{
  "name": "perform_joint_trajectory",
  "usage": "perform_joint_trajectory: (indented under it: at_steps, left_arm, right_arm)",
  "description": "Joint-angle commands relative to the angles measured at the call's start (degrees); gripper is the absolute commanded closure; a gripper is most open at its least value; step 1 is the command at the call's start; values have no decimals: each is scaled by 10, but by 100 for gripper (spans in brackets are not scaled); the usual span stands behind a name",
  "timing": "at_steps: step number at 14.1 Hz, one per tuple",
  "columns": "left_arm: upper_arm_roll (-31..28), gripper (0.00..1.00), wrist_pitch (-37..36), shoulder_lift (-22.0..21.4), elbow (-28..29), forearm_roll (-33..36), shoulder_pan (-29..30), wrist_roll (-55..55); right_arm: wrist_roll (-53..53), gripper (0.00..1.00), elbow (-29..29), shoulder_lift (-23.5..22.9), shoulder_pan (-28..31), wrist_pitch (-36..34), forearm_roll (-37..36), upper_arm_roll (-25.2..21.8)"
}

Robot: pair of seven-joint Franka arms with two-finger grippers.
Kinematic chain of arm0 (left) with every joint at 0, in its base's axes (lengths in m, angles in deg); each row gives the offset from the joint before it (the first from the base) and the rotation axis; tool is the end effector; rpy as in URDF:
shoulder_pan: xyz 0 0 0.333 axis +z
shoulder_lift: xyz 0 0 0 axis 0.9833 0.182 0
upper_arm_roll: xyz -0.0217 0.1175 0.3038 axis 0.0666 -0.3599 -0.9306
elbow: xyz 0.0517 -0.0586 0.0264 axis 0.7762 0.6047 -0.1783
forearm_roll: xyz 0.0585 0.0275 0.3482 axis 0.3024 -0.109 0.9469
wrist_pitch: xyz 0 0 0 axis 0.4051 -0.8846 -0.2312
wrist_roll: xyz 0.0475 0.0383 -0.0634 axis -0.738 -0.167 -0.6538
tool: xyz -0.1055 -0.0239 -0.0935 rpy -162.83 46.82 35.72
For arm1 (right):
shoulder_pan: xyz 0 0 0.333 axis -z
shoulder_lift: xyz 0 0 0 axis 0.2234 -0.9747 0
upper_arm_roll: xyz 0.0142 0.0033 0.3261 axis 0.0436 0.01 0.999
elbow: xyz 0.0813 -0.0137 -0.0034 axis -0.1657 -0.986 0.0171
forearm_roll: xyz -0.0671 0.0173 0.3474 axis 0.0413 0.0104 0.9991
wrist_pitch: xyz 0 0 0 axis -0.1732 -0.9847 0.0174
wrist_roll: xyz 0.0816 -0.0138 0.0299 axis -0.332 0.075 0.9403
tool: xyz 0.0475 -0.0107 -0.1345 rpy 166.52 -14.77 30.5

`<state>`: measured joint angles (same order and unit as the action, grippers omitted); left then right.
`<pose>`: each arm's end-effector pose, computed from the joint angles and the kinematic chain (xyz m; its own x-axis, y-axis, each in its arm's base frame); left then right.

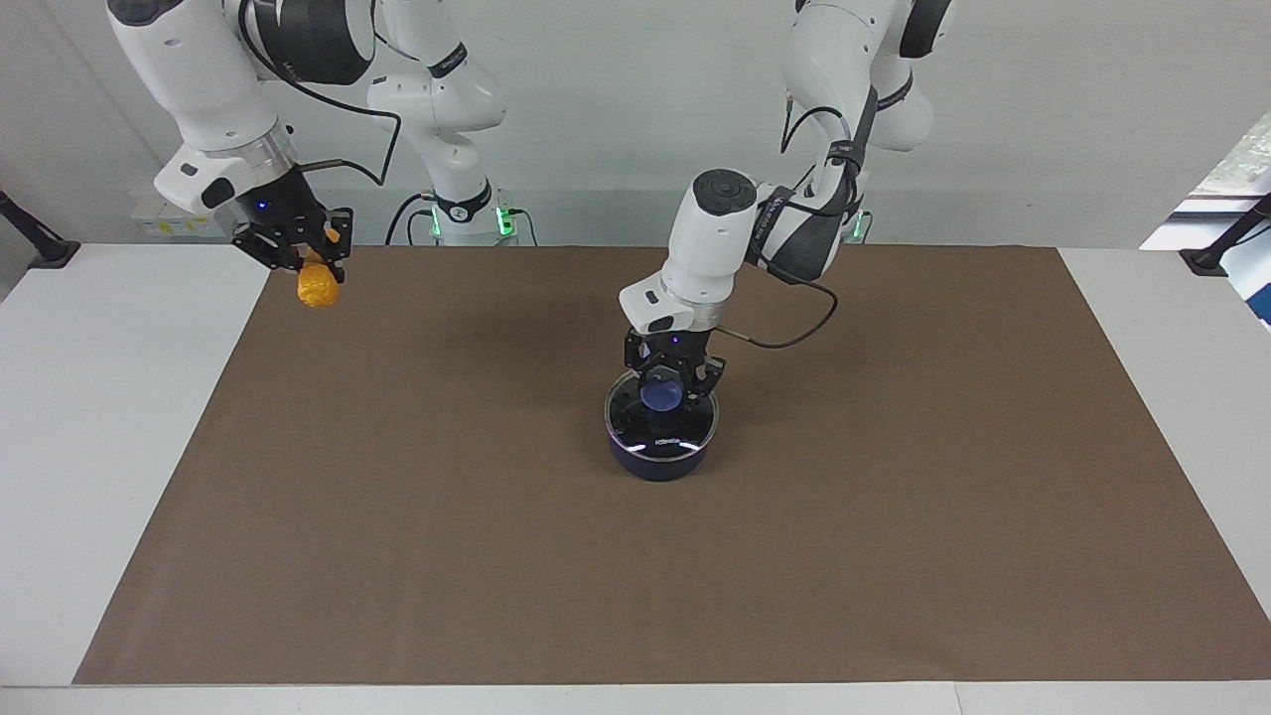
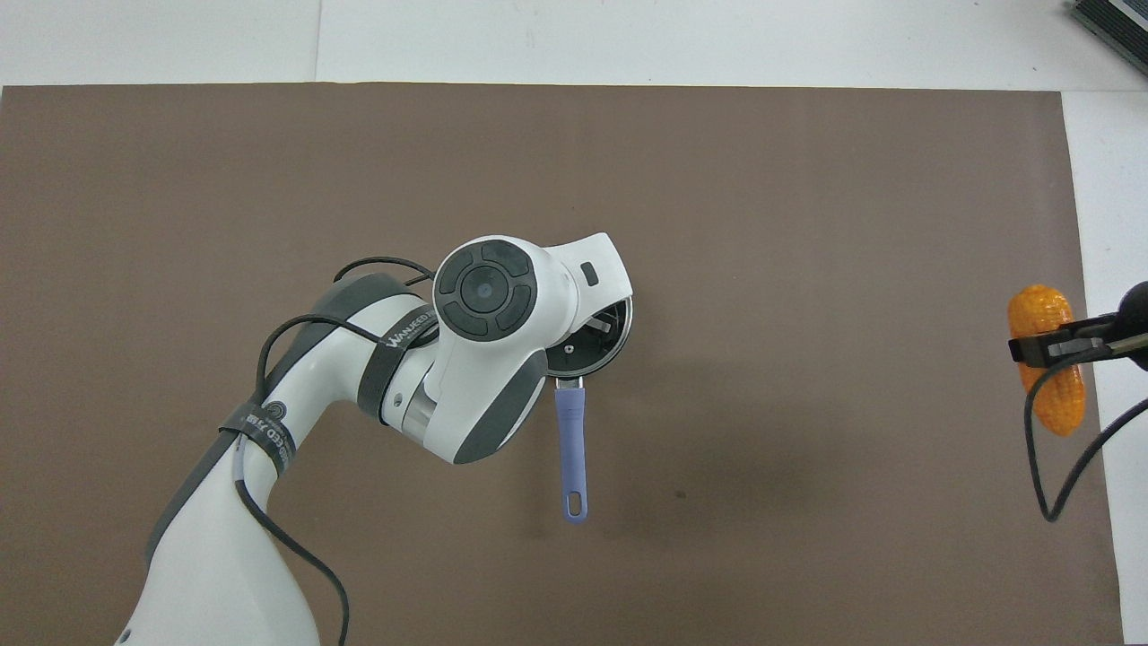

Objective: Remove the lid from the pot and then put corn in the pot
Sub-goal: 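Grasp the lid knob with the left gripper while the right gripper lifts the corn, then lift the lid with the left gripper while the right gripper carries the corn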

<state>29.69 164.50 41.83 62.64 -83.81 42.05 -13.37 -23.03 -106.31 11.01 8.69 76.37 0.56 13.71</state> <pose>0.5107 -0.4031 0.4023 0.8965 -0.3983 0.1940 -0.4229 -0.8999 0.1063 0.4746 -0.0416 0.5607 0.9814 0.1914 0.0173 0.1917 -0.9812 -0.0206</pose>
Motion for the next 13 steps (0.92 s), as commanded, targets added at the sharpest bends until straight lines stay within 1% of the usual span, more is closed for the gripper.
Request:
perform_joint_trajectory:
  at_steps: [1,3,7,9,11,13]
  left_arm:
    - [-12,100,-2,-10,0,2,-12,-27]
    - [-12,100,-13,-22,-3,1,-13,-30]
    - [-16,100,-45,-63,-6,-6,-2,-36]
    - [-19,100,-63,-79,-5,-6,12,-36]
    - [-19,100,-79,-88,-3,-7,41,-37]
    - [-19,100,-82,-90,0,-7,78,-39]
  right_arm:
    - [-12,100,19,-5,0,-11,1,4]
    - [-12,100,40,-15,-1,-21,-2,4]
    - [-15,100,44,-17,-2,-18,-1,5]
    - [-43,100,44,-20,-21,-6,-1,12]
    - [-58,100,53,-40,-46,0,4,15]
    - [-117,100,65,-78,-81,19,2,15]
